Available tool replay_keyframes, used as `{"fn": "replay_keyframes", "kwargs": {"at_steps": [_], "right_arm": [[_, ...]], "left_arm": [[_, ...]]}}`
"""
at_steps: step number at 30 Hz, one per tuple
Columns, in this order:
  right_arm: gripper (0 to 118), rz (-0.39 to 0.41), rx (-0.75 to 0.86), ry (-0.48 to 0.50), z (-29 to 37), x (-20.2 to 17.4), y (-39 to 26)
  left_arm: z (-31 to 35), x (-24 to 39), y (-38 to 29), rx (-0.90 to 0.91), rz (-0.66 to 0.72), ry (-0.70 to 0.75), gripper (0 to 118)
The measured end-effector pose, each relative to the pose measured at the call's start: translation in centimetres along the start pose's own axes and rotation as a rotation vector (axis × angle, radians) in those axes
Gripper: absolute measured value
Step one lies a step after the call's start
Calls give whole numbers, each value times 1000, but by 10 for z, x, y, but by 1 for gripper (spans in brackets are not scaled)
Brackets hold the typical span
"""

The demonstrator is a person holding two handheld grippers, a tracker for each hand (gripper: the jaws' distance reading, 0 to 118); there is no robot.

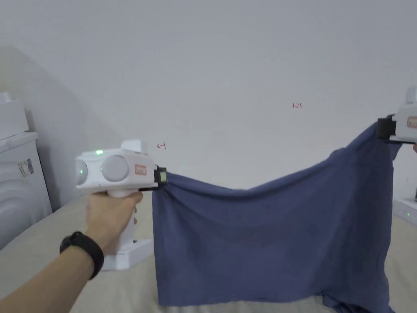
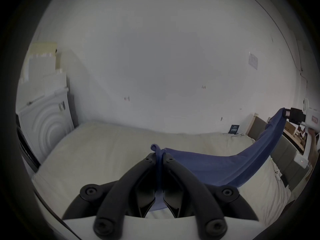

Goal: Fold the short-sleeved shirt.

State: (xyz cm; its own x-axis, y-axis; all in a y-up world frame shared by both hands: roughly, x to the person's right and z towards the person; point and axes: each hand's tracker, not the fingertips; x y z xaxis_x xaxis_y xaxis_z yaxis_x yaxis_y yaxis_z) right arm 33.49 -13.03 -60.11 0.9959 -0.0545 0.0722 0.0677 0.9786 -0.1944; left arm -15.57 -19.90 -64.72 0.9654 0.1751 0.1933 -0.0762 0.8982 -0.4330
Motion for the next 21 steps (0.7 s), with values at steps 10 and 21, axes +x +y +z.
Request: {"fn": "replay_keyframes", "kwargs": {"at_steps": [10,21], "right_arm": [[4,41,29,161,187,10,-145],[4,-82,-67,199,445,18,-309]], "left_arm": [[135,-22,-165,-13,105,-162,6],[340,-12,-357,-107,180,-192,6]]}}
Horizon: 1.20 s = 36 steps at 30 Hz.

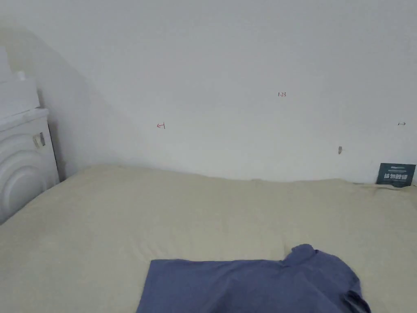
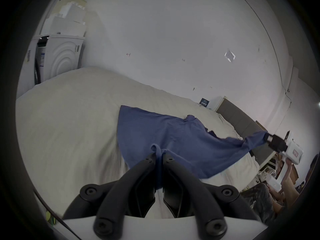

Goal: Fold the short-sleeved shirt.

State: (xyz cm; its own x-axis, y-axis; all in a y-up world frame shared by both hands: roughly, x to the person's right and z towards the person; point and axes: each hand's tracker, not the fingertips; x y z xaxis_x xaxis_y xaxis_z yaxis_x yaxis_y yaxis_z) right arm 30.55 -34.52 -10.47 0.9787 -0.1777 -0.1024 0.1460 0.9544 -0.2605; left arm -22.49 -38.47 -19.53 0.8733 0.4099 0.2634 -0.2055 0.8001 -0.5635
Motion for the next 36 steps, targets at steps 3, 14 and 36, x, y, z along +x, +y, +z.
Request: {"fn": "replay_keyframes", "kwargs": {"at_steps": [3,14,36], "right_arm": [[4,-11,-63,-48,46,-8,-31],[4,-102,-181,-93,57,1,-84],[98,-152,-7,-205,50,23,-49]], "left_arm": [[41,2,-25,5,44,11,5],[42,-11,-67,-65,83,75,6],[57,-19,-30,137,121,185,118]]}}
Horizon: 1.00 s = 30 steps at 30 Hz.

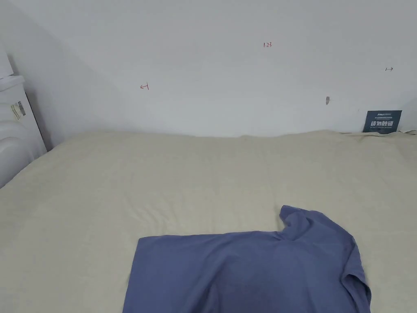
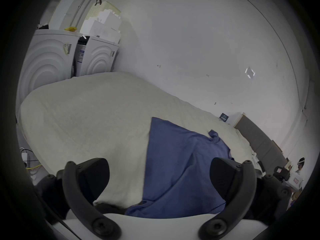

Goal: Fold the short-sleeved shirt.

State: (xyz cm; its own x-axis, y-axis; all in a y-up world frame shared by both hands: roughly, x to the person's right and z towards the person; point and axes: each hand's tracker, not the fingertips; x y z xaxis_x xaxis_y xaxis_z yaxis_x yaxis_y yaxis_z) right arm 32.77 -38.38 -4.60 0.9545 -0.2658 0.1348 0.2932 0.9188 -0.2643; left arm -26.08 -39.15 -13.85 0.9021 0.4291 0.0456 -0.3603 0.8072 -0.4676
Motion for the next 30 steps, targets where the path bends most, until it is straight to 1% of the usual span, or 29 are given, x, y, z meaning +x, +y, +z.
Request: {"fn": "replay_keyframes", "kwargs": {"at_steps": [1,2,3,4,5,6,7,8,9,12,13,14,15,17,18,19,20,22,23,24,25,26,27,28,29,30], "right_arm": [[101,41,27,9,0,-8,2],[105,73,10,37,-2,-15,4],[109,90,4,55,-4,-21,4],[109,96,-12,90,-7,-27,4],[110,104,-35,105,-9,-33,4],[110,127,-24,102,-9,-40,3],[110,159,-21,126,-12,-48,3],[110,169,-44,132,-14,-54,3],[110,170,-31,129,-14,-58,2],[109,214,-36,107,-16,-70,-3],[107,230,-34,90,-14,-74,-4],[102,228,-23,92,-12,-76,-7],[93,229,-29,94,-12,-78,-9],[43,199,-66,105,-13,-79,-14],[22,194,-68,92,-13,-79,-18],[8,190,-90,86,-14,-78,-23],[7,186,-95,82,-13,-77,-26],[1,158,-133,75,-13,-73,-31],[1,144,-143,74,-12,-72,-33],[1,138,-152,84,-11,-70,-35],[1,142,-167,97,-10,-68,-36],[1,151,-174,77,-9,-69,-38],[1,161,-184,74,-8,-71,-38],[1,168,-194,83,-9,-70,-39],[1,170,-196,81,-9,-70,-41],[1,168,-208,81,-10,-69,-42]], "left_arm": [[1,5,1,22,-4,-7,118],[0,11,3,27,-31,-52,118],[-1,17,4,31,-42,-47,118],[-2,25,5,41,-66,-23,118],[-2,30,4,69,-101,-21,118],[-3,35,4,73,-134,-57,118],[-3,41,4,62,-151,-55,118],[-2,47,3,70,-162,-43,118],[0,51,2,95,-185,-57,118],[7,64,-1,105,-248,-70,116],[10,68,-3,113,-268,-56,113],[13,71,-5,123,-295,-51,108],[15,72,-8,117,-307,-54,99],[19,72,-14,112,-316,-43,62],[19,69,-15,95,-317,-42,43],[19,67,-18,77,-309,-38,29],[20,63,-21,66,-297,-38,22],[19,55,-23,2,-271,-39,1],[20,52,-26,-4,-268,-3,0],[22,47,-28,5,-268,4,0],[23,42,-29,-47,-272,3,0],[22,38,-30,-60,-270,61,0],[22,34,-32,-62,-275,88,0],[21,29,-33,-85,-288,68,0],[20,27,-35,-115,-318,80,0],[16,27,-38,-146,-362,126,0]]}}
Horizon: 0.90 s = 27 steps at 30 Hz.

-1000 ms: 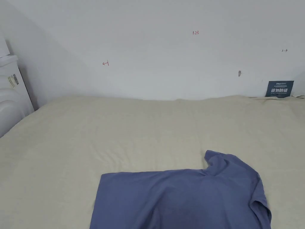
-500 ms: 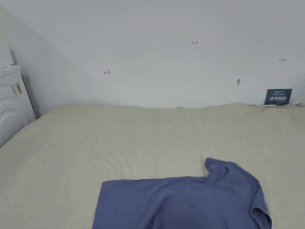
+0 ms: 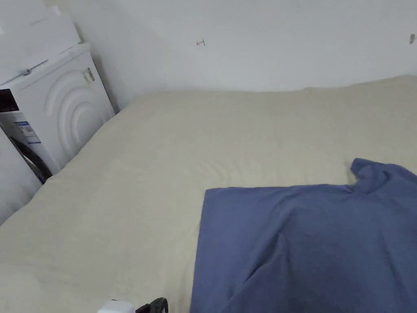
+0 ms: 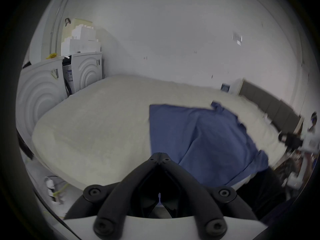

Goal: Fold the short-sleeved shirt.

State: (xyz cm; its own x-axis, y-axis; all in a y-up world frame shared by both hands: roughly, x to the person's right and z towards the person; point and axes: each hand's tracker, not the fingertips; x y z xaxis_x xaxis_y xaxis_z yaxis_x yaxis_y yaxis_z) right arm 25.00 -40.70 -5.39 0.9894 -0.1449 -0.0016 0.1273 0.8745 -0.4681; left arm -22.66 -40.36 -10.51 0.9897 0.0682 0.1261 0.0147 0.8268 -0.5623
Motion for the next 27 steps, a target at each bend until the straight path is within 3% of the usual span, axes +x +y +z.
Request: {"fn": "replay_keyframes", "kwargs": {"at_steps": [1,3,5,6,7,9,20,21,24,27], "right_arm": [[1,-6,-9,3,-1,1,-2],[1,-25,-21,17,-3,2,-4],[1,-36,-33,21,-6,1,-6],[1,-36,-37,21,-7,1,-6],[1,-33,-43,19,-9,1,-6],[1,-25,-52,14,-10,0,-7],[1,-34,-80,-11,-13,5,-11],[1,-35,-82,-13,-14,5,-12],[3,-37,-90,-20,-16,6,-14],[4,-29,-104,-32,-17,8,-18]], "left_arm": [[-5,2,-3,-54,-54,18,1],[-16,5,-14,-111,-140,16,24],[-32,9,-25,-165,-197,4,30],[-39,12,-28,-195,-212,-14,43],[-48,16,-31,-242,-225,-26,68],[-63,25,-35,-278,-257,-56,79],[-134,20,-57,-566,-319,-73,73],[-138,19,-59,-607,-331,-69,67],[-140,15,-63,-589,-382,-57,27],[-147,6,-63,-612,-353,-100,7]]}}
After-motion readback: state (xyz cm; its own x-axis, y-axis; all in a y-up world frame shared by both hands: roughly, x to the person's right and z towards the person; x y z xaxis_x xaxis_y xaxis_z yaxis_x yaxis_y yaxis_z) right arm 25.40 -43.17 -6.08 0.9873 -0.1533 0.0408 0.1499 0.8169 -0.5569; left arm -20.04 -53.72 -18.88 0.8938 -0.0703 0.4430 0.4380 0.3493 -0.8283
